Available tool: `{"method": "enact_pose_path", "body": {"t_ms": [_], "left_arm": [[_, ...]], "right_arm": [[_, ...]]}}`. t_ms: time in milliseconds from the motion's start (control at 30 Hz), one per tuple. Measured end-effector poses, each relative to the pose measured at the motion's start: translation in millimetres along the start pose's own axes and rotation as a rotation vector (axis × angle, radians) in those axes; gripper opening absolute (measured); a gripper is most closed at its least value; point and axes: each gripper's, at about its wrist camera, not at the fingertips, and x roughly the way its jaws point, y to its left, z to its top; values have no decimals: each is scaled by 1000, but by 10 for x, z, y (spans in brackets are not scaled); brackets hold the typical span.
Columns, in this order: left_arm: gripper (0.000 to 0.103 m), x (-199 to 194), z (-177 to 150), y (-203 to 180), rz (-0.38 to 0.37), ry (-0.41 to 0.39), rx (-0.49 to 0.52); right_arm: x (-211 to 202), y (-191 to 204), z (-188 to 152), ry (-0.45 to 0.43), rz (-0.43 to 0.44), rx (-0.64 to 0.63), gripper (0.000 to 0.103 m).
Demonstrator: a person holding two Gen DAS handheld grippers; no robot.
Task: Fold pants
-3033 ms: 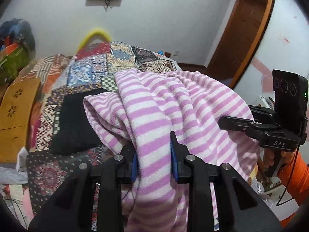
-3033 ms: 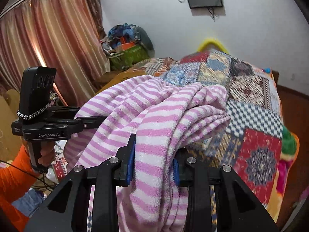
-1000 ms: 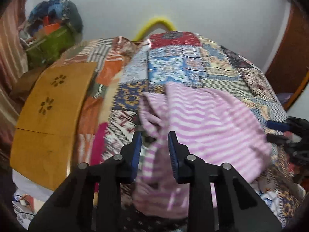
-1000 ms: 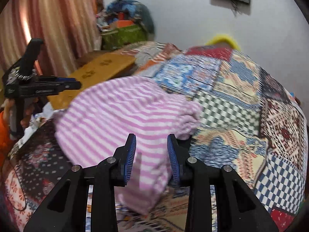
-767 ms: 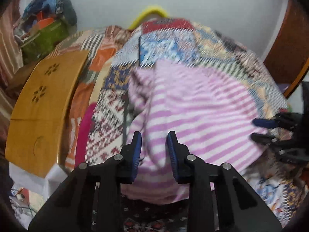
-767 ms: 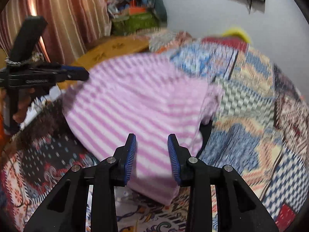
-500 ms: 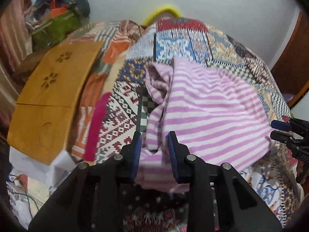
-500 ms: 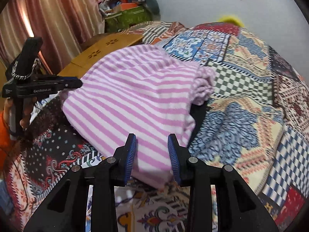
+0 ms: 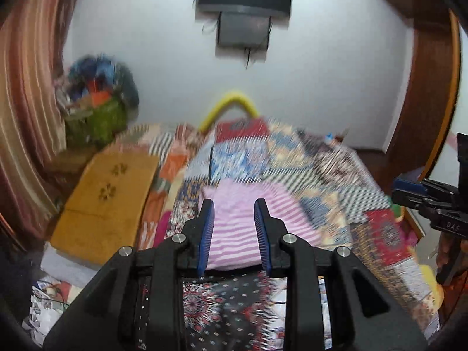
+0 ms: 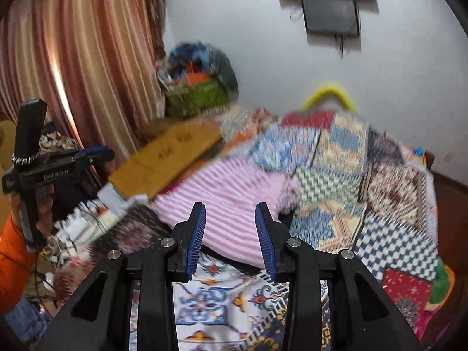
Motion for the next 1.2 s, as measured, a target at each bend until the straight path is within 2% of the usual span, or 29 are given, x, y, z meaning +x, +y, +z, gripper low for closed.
{"method": "enact_pose_path", "body": {"t_ms": [200,300,367,400,500,567,700,733,967,1067,1200], "left_arm": [[28,-963,44,-394,-7,-168,25],[28,-1360,-9,-523,-22,-228,16],[29,-1549,-47,-585,-26,-258,13],[30,-1657,-77,-625,-23,-276,13],[43,-1908,-177,-718,-18,-316,11],[52,-2020,-245,-753,-17,-333,6],[58,-2128,-344,-806,-9,-344,0],[63,-2145,-360,-810,-6,-346,1],[92,-2294,-476,-862,16,-381,-1],[99,-2301,-492,-863,32,-394,1],[102,-2300,-518,-871,28,-394,3]], "right_arm": [[-758,402,79,-151,6,-39,34],[-1110,612,50,-223,11,-58,35],[-1329,746,5,-273,19,-60,37],[-1415,792,-11,-296,19,-60,42],[-1634,942,-90,-357,3,-64,49],[-1742,1045,-142,-387,-18,-74,52],[-1853,1137,-221,-437,-49,-72,72],[-1863,1140,-235,-447,-57,-65,78],[-1896,1179,-311,-475,-113,-41,91],[-1896,1194,-327,-479,-132,-29,96],[-1909,1220,-350,-479,-155,-25,100]]}}
